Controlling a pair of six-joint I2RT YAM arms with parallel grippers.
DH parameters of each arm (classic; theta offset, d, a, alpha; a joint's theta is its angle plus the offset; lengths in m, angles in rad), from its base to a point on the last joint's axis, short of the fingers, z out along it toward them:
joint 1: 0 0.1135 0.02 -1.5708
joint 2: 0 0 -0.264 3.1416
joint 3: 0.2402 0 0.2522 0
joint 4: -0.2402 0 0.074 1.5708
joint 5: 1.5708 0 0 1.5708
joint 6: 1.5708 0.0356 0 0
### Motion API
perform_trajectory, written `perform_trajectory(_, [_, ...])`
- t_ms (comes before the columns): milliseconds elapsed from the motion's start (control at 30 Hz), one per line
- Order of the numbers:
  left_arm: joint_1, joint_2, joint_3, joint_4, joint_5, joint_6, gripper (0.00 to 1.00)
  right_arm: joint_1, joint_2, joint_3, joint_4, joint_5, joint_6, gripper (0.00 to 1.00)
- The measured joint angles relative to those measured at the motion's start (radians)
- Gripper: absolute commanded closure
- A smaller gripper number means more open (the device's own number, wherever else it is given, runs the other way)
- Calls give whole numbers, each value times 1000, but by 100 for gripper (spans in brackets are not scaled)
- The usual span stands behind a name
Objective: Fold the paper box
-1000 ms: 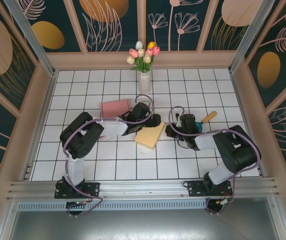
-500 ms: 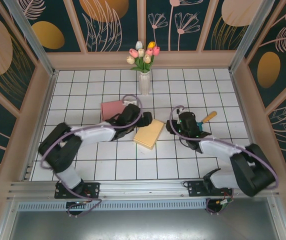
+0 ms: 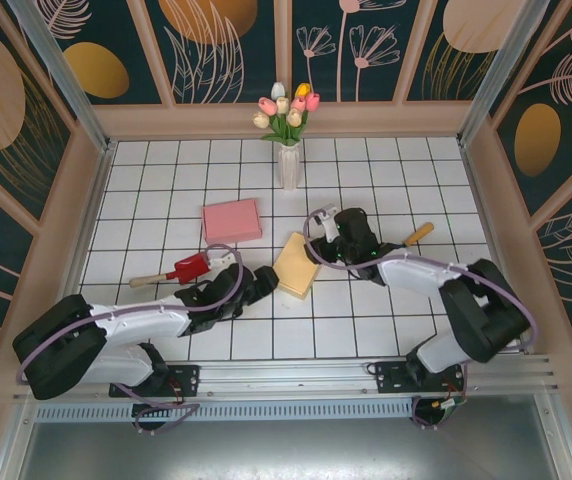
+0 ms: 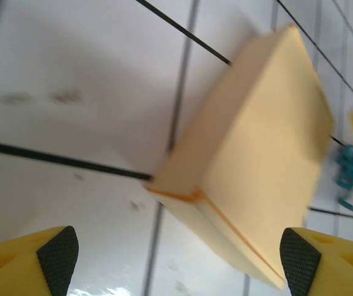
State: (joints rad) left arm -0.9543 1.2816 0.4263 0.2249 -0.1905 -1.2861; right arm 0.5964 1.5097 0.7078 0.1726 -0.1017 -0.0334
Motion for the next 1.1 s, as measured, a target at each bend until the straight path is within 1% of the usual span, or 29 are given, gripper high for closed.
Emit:
perform_trajectory(67, [-27,0,0,37,2,-28,15,-10,34,24,-6,-17,-23,39])
perform_trajectory(167, [-43,19,0,95,4,-56,16,-31,67,48,-9,-46,-48,39])
perform_trajectory(333, [-48,143,6,178,26,-85,19,-42,96,63,-16,-91,-68,38])
perform_trajectory(467, [-48,212,53,198,29,-87,19,-41,116,71,-19,-125,-69,38])
perform_trajectory(600, [-48,239,110,196,18,-77,19,-52,146,77,-19,-156,-69,38])
perform_trajectory(733, [-48,240,143,174,-21,-61,19,-92,150,80,-16,-193,-65,38])
perform_trajectory(867, [-48,254,192,145,-62,-33,19,-108,148,79,-17,-211,-45,39])
perform_trajectory(967, [-40,287,239,107,-83,1,19,-125,126,72,-16,-213,-10,40])
perform_trajectory(1100, [-14,352,328,73,-85,56,18,-170,46,37,7,-224,61,40])
